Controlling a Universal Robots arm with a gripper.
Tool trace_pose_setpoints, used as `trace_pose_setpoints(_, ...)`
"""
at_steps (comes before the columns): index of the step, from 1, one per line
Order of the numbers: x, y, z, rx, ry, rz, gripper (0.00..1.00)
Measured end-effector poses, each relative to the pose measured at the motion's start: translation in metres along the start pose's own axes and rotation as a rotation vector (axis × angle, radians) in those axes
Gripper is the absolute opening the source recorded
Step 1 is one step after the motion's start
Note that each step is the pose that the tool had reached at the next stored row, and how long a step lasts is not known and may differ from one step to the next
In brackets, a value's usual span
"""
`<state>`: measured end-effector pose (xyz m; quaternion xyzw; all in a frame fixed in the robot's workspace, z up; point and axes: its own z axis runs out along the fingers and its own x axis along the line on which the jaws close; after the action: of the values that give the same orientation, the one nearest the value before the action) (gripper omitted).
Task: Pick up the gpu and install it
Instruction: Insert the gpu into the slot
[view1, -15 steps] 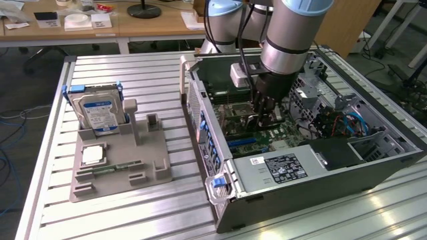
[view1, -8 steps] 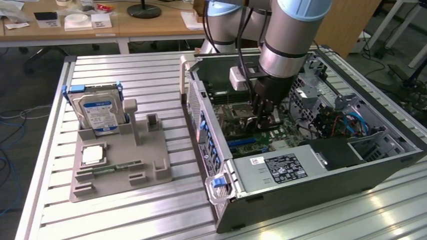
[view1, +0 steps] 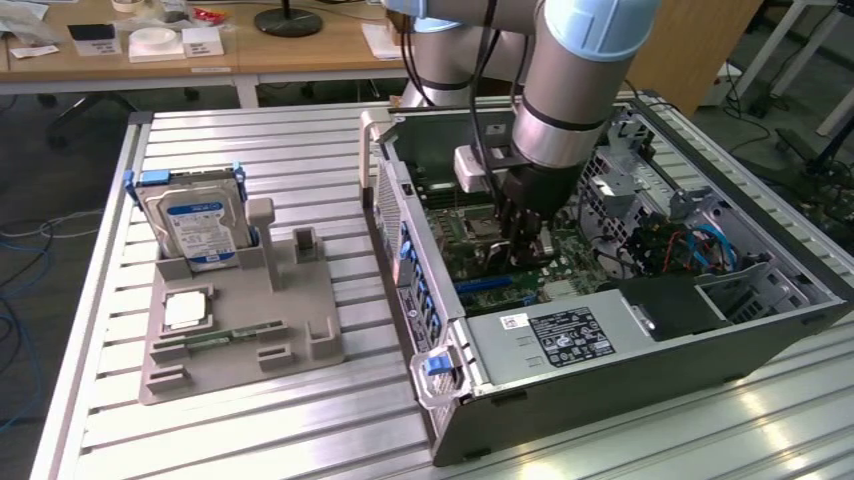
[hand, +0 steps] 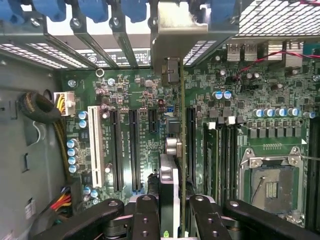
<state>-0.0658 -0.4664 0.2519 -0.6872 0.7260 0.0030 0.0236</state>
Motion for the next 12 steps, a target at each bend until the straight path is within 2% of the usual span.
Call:
trace_pose_setpoints(9, 0.0004, 0.0049, 0.0044, -0.0003, -0.0001, 0.0, 0.28)
trace_pose_setpoints(12, 0.0004, 0.005, 0.0044, -0.0035, 0.0002, 0.0, 0.28)
